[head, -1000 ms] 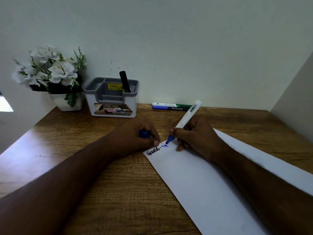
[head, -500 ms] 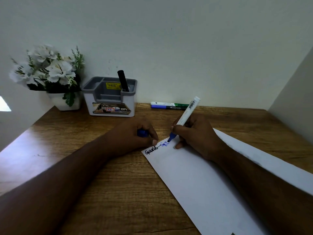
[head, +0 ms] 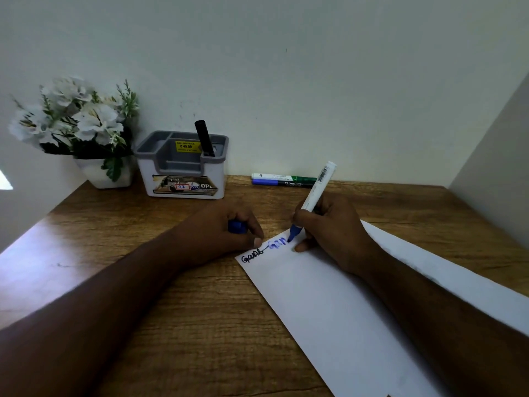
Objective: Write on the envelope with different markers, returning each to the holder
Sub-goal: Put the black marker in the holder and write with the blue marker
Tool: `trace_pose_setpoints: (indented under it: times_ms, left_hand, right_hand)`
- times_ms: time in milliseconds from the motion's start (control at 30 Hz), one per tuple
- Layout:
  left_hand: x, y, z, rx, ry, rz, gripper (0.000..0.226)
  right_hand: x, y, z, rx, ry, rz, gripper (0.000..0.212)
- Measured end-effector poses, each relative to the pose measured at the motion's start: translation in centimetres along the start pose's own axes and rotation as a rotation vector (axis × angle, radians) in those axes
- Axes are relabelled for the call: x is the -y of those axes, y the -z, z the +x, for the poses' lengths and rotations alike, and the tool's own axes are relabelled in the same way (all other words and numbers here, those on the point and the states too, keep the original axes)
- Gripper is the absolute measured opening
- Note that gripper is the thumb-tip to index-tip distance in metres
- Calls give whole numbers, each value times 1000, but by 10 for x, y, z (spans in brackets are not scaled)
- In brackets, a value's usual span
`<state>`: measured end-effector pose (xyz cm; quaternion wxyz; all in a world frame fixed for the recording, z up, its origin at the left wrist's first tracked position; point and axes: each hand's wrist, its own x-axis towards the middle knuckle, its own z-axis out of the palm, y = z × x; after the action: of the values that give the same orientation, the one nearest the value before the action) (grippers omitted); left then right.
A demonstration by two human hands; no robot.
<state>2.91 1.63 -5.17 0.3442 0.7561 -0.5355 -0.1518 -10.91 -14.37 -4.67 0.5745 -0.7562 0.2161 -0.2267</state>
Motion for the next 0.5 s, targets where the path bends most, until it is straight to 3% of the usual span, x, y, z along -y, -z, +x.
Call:
trace_pose_setpoints:
  times_ms: [400,500]
  left_hand:
    - [-1,1,0,3,19,13,13]
    - [-2,0,0,-1,3,18,10]
  right_hand:
    - [-1,1,0,-72,26,-93,7]
    - [0,-1,-5,52,115,-183,10]
